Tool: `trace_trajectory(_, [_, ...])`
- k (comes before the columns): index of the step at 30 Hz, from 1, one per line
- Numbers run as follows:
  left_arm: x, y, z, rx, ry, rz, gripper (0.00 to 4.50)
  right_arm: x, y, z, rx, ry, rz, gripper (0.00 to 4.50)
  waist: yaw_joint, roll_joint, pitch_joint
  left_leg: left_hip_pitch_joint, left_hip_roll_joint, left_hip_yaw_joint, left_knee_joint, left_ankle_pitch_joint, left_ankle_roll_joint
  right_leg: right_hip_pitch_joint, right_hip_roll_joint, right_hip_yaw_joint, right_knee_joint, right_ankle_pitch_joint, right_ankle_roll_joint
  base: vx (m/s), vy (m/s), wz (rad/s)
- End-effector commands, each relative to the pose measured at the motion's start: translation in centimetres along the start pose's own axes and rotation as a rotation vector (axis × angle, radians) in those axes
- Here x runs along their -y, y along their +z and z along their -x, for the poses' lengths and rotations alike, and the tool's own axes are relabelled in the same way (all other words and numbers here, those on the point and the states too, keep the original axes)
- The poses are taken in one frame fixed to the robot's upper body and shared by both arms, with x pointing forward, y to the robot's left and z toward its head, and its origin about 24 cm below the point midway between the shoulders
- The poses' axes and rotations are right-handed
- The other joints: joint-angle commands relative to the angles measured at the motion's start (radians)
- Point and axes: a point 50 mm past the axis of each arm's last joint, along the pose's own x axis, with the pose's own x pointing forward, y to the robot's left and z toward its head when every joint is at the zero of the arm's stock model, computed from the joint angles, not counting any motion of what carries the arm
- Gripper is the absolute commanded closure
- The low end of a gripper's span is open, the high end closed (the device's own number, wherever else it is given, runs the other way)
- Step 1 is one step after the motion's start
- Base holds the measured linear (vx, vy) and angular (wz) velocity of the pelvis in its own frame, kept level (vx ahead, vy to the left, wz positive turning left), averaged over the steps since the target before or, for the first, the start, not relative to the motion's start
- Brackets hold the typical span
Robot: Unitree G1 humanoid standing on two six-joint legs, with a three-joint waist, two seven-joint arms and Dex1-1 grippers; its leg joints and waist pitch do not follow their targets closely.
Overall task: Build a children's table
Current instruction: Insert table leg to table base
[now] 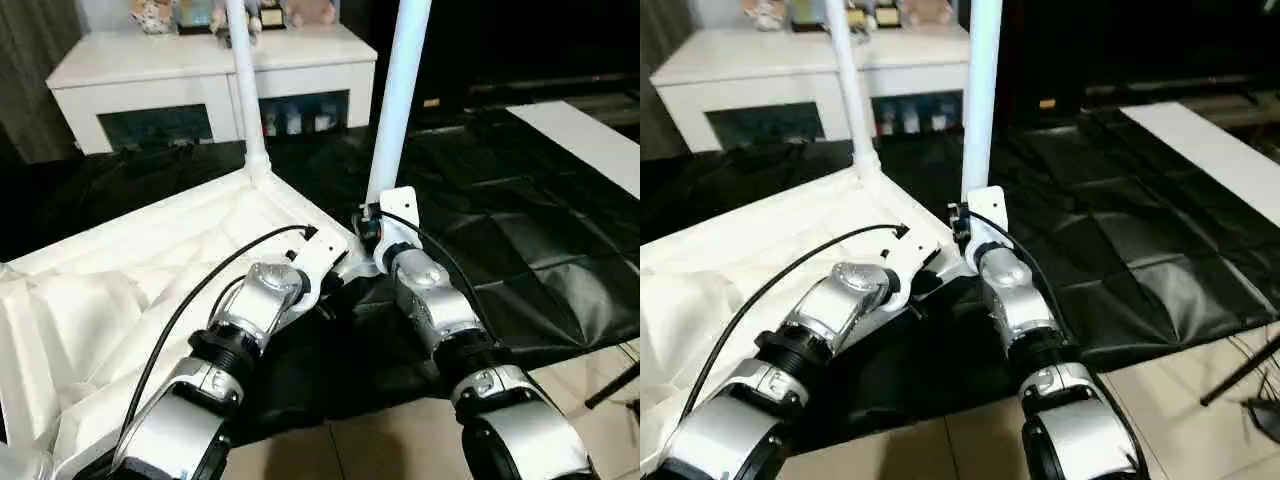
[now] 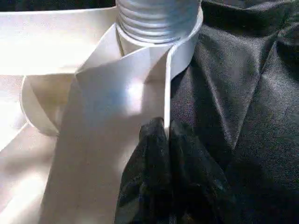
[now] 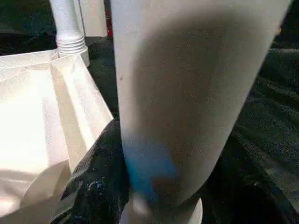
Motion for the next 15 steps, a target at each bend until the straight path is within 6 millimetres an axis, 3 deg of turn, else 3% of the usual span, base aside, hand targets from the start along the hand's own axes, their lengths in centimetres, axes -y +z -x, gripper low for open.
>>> trace_trajectory(1, [0.2,-0.2,0.0,-0.011,-0.015,0.002,4.50,1.2,-7.6,1.9,-0.325,-0.062,-0.011,2.66,0.001,-0.001,-0.019,-0.003,0.073,-0.025,-0.100,-0.471,-0.013,0.005,-0.051,0.039,-0.066,-0.282,-0.133,0.000,0.000,0.00])
trace_trajectory(2, [0.3,-0.3,0.0,-0.017,-0.017,-0.005,4.50,1.2,-7.6,1.8,-0.323,-0.058,-0.012,2.66,0.001,0.000,-0.019,-0.002,0.074,-0.024,-0.099,-0.465,-0.013,0.004,-0.052,0.040,-0.065,-0.276,-0.138,0.000,0.000,0.00])
trace_trajectory(3, [0.2,-0.6,0.0,-0.027,-0.019,-0.017,4.50,1.1,-7.5,1.7,-0.324,-0.051,-0.019,2.66,-0.002,-0.003,-0.019,-0.010,0.075,-0.024,-0.102,-0.460,-0.013,0.011,-0.051,0.038,-0.062,-0.289,-0.136,0.000,0.000,0.00])
trace_trajectory(6, [0.3,-0.7,0.2,-0.018,-0.046,-0.039,4.50,0.8,-7.1,1.5,-0.318,-0.008,-0.036,2.66,-0.001,-0.003,-0.019,-0.002,0.076,-0.021,-0.101,-0.475,-0.016,0.002,-0.054,0.041,-0.069,-0.331,-0.129,0.000,0.000,0.00])
trace_trajectory(8, [0.3,-0.6,0.3,-0.006,-0.063,-0.058,4.50,0.7,-7.0,1.4,-0.317,0.020,-0.041,2.66,-0.001,-0.003,-0.020,-0.005,0.077,-0.021,-0.101,-0.471,-0.016,0.004,-0.053,0.041,-0.068,-0.325,-0.129,0.000,0.000,0.00])
trace_trajectory(13, [0.3,-1.8,1.5,0.003,-0.219,-0.186,4.50,0.3,-5.9,1.4,-0.290,0.273,-0.004,2.66,-0.007,-0.001,-0.026,-0.019,0.082,-0.022,-0.100,-0.422,0.001,0.018,-0.052,0.038,-0.055,-0.217,-0.155,0.000,0.000,0.00])
trace_trajectory(15, [0.1,-2.3,2.1,-0.008,-0.265,-0.225,4.50,0.4,-5.7,1.6,-0.283,0.356,0.037,2.66,-0.009,0.000,-0.030,-0.010,0.083,-0.013,-0.094,-0.405,0.005,0.012,-0.050,0.038,-0.054,-0.190,-0.183,0.030,-0.018,0.01])
